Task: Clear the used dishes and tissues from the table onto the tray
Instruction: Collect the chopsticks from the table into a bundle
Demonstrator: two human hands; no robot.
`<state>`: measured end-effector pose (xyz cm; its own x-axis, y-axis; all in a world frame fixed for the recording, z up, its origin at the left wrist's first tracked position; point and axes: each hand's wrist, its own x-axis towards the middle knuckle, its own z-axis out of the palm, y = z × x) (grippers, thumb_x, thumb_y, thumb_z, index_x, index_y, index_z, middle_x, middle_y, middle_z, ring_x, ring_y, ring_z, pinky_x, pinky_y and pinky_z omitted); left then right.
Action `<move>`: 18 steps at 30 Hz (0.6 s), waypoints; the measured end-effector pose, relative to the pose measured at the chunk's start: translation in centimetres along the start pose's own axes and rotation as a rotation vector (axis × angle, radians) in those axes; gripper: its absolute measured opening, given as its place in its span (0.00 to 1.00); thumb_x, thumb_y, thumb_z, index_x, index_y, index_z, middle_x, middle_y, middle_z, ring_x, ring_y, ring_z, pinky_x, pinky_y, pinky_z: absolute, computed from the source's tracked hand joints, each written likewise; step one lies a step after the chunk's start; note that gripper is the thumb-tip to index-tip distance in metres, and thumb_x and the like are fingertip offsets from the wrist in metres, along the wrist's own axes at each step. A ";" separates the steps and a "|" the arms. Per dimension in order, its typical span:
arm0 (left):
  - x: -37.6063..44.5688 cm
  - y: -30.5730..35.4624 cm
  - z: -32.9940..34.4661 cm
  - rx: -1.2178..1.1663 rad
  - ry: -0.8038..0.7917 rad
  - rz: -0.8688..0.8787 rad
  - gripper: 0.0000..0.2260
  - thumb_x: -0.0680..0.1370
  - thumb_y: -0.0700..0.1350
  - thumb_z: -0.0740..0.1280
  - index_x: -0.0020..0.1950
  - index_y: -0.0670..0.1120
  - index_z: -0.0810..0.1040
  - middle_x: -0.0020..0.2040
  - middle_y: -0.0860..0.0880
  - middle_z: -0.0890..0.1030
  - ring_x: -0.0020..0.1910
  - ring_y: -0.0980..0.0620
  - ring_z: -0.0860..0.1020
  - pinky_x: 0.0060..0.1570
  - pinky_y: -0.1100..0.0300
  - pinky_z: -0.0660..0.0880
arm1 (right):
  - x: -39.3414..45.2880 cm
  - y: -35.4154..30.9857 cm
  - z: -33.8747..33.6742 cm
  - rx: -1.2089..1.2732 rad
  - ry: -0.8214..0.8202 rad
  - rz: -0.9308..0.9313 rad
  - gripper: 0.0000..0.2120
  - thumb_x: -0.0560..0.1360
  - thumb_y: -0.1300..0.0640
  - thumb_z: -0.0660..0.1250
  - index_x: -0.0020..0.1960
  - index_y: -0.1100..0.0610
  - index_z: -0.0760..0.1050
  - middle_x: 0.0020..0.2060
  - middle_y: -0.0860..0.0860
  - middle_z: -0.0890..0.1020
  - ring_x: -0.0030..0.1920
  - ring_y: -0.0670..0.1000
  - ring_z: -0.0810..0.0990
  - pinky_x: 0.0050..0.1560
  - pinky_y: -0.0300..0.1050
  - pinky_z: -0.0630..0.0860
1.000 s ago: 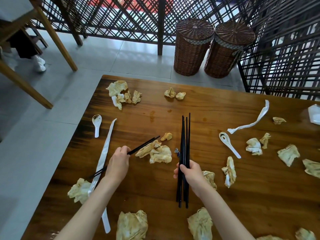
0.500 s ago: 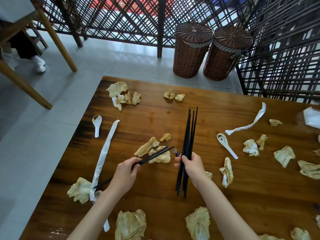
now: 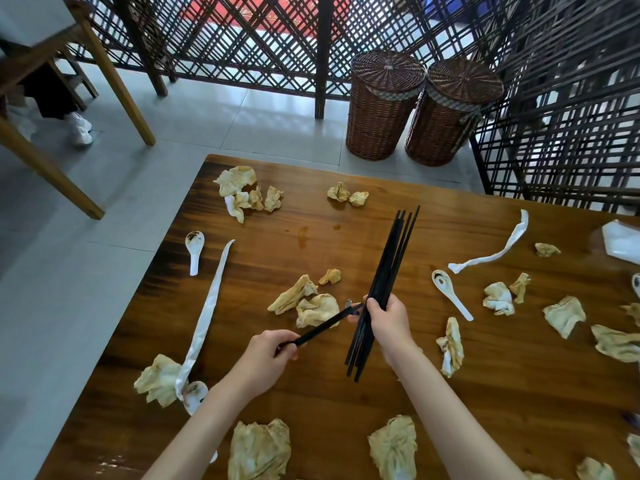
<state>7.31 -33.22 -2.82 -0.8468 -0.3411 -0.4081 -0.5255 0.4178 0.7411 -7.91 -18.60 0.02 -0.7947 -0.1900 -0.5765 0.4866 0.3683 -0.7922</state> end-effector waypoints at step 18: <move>0.6 1.6 1.2 -0.053 -0.059 -0.019 0.07 0.80 0.48 0.61 0.52 0.58 0.77 0.39 0.53 0.79 0.29 0.61 0.74 0.28 0.69 0.69 | 0.3 0.4 -0.8 -0.013 -0.015 0.006 0.05 0.80 0.58 0.58 0.49 0.55 0.73 0.43 0.53 0.83 0.42 0.51 0.84 0.49 0.51 0.79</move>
<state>5.84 -31.76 -2.56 -0.8410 -0.2980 -0.4515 -0.5375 0.3659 0.7598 -8.25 -17.83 -0.31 -0.7863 -0.2016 -0.5841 0.4864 0.3809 -0.7863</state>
